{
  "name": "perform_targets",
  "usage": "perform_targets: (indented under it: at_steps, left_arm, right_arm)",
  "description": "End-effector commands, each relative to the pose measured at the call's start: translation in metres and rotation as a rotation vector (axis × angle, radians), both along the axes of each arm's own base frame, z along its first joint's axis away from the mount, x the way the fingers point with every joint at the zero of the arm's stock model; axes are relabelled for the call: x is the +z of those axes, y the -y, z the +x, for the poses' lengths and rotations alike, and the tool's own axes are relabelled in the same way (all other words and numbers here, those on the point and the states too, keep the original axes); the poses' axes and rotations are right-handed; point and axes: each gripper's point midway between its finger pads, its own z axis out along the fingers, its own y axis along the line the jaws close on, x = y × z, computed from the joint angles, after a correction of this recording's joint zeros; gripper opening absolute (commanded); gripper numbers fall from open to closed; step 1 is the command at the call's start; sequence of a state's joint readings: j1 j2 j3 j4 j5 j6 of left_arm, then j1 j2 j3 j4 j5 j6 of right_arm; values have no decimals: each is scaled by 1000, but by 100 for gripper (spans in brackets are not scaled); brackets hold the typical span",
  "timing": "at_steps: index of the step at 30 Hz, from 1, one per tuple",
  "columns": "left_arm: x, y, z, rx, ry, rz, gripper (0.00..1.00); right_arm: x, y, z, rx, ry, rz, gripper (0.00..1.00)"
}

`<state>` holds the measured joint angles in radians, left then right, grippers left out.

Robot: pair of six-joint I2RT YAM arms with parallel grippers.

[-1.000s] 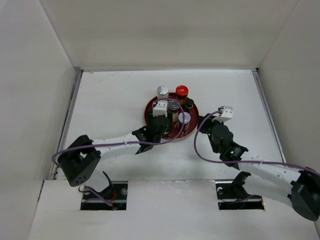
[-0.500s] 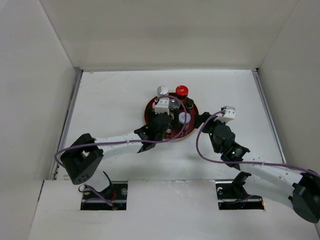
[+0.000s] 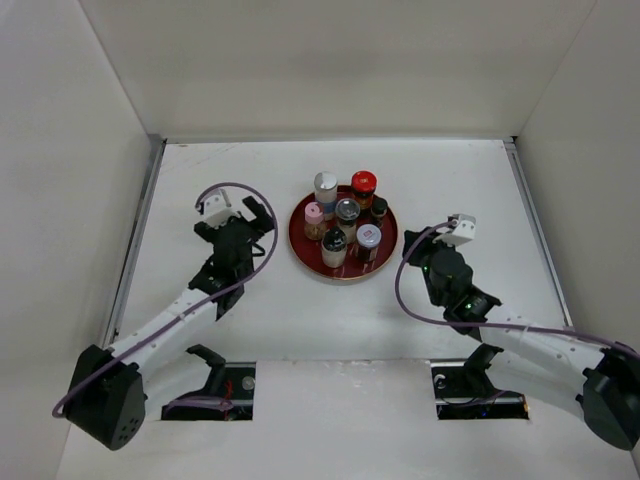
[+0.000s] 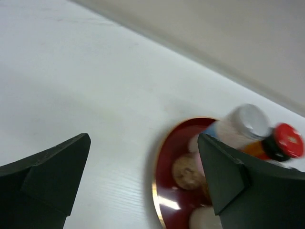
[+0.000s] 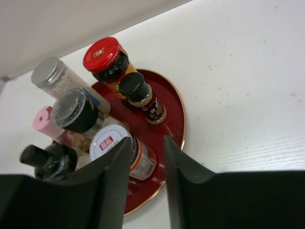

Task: Organize the condiment bottles

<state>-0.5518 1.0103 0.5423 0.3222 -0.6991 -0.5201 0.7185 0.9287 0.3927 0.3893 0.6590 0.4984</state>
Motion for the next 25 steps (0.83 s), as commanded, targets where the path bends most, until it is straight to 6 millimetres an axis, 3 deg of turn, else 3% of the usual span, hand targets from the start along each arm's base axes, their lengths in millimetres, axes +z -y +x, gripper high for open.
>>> perform_targets:
  at_steps: [1, 3, 5, 10, 12, 19, 22, 25]
  left_arm:
    - [-37, -29, -1, 77, -113, -88, 100]
    - [-54, -44, 0, 125, -167, -85, 100]
    - [-65, -50, 0, 150, -204, -79, 100]
    - [-81, -55, -1, 175, -258, -63, 100]
    - [-79, -58, -2, 182, -249, -69, 100]
    - [-62, -49, -2, 154, -155, -150, 100]
    - [-59, -42, -1, 134, -138, -159, 100]
    - [-63, -39, 1, 132, -154, -148, 100]
  right_arm:
    - [12, 1, 4, -16, 34, 43, 32]
    - [12, 0, 6, -16, 27, 37, 29]
    - [13, -1, 6, -20, 22, 30, 33]
    - [21, 7, 5, -52, 26, 11, 72]
    - [23, 13, 3, -69, 17, 5, 81]
    - [29, 30, 2, -120, -6, -39, 82]
    - [36, 17, 3, -54, 3, -71, 83]
    - [40, -15, -2, 61, 0, -124, 81]
